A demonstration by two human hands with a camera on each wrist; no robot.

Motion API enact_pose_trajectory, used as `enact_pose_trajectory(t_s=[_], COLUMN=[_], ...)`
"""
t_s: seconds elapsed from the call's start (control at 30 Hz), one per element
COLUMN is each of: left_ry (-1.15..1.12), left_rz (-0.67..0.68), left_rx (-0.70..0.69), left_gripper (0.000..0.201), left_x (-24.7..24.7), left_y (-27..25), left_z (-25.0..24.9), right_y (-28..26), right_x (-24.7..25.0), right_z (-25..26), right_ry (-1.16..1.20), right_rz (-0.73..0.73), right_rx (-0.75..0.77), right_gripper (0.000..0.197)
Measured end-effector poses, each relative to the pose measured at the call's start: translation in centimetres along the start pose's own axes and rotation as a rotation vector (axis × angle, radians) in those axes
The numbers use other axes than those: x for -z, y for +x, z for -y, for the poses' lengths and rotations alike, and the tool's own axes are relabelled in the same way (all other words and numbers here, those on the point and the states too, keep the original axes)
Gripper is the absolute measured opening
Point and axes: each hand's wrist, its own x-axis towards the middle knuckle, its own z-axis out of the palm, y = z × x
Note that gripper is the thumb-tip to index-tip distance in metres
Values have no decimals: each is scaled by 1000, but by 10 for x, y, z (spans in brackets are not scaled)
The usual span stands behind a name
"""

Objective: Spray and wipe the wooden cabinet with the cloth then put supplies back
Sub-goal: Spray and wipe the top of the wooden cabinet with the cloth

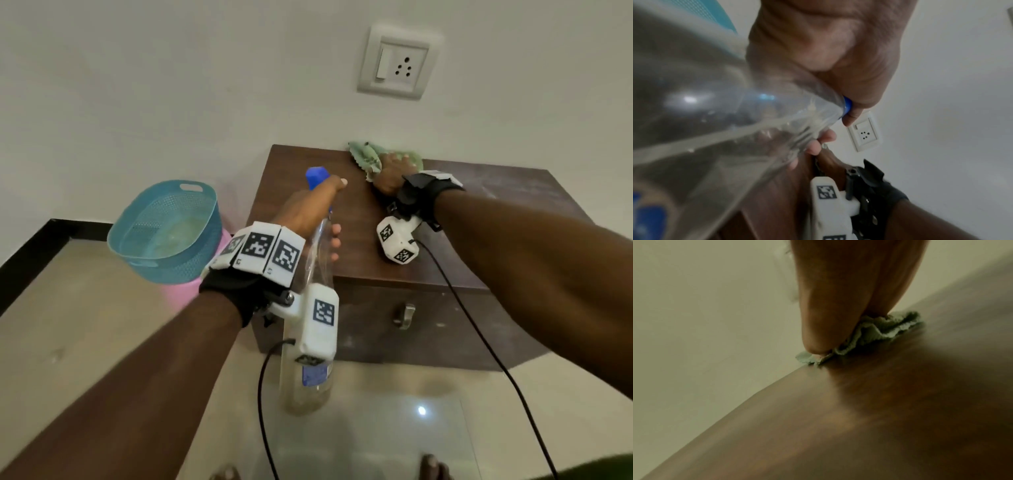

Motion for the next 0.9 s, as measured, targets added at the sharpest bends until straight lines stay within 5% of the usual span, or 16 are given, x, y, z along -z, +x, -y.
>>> enact_pose_trajectory(t_s=[0.17, 0.3, 0.4, 0.5, 0.63, 0.73, 0.9], left_ry=[29, -11, -28, -10, 44, 30, -30], left_rz=[-43, -108, -87, -106, -150, -130, -122], left_rx=[-23, -67, -47, -50, -62, -55, -54], left_gripper=[54, 50, 53, 51, 48, 48, 46], left_x=[-14, -21, -15, -10, -19, -28, -33], left_y=[-5, -10, -14, -21, -31, -39, -54], left_z=[0, -2, 6, 16, 25, 25, 36], right_y=[-55, -89, -97, -117, -151, -179, -199], right_x=[-9, -17, -16, -26, -35, -17, -17], right_z=[41, 29, -7, 9, 47, 22, -24], right_ry=[-79, -69, -59, 11, -40, -95, 175], right_rz=[64, 44, -74, -96, -32, -78, -188], right_rx=[54, 363, 192, -21, 252, 444, -82], right_gripper=[59, 58, 60, 64, 66, 57, 66])
